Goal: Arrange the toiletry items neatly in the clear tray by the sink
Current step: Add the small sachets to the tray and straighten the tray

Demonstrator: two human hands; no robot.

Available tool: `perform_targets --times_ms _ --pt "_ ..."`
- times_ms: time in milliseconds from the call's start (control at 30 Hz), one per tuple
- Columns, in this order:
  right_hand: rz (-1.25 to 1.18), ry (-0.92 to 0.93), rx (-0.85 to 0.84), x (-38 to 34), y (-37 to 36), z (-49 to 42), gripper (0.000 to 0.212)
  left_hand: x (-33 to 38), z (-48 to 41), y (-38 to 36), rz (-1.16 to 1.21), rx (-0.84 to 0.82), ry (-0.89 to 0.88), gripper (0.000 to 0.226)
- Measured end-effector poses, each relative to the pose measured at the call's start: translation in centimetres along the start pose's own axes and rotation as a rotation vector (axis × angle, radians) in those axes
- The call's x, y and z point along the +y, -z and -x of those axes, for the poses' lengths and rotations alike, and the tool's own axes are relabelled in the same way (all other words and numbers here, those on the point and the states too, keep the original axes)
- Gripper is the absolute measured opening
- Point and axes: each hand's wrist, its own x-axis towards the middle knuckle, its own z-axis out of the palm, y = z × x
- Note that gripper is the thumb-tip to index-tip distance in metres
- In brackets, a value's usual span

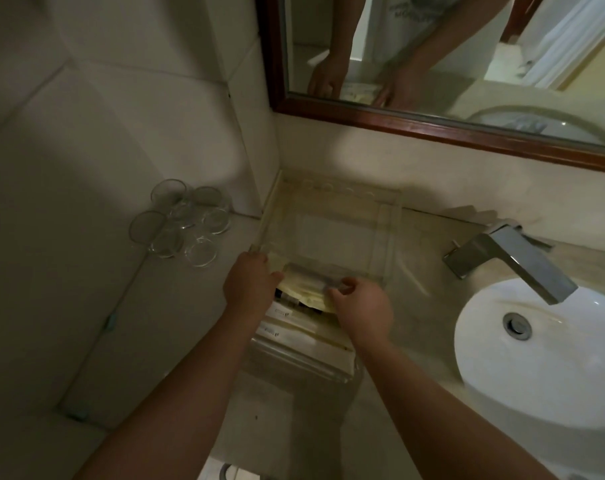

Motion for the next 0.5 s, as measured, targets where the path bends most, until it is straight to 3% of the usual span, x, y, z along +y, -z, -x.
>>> perform_targets --times_ms 133,233,367,500 --pt "-0.142 -0.017 0.015 0.0 -0.3 0.0 0.034 0.0 -0.4 0.1 -0.014 -0.026 0.007 0.043" --pt "-0.177 0.027 0.065 0.3 -0.4 0.4 0.017 -0.4 -0.1 -0.3 0.105 0.003 -0.044 0.045" --pt "-0.158 0.061 0.173 0.3 -1.1 0.6 0.011 0.1 0.4 -0.9 0.277 0.041 -0.095 0.037" --pt "-0.081 0.102 0.188 0.5 -1.5 0.0 0.003 0.3 0.4 -1.6 0.164 0.034 -0.289 0.03"
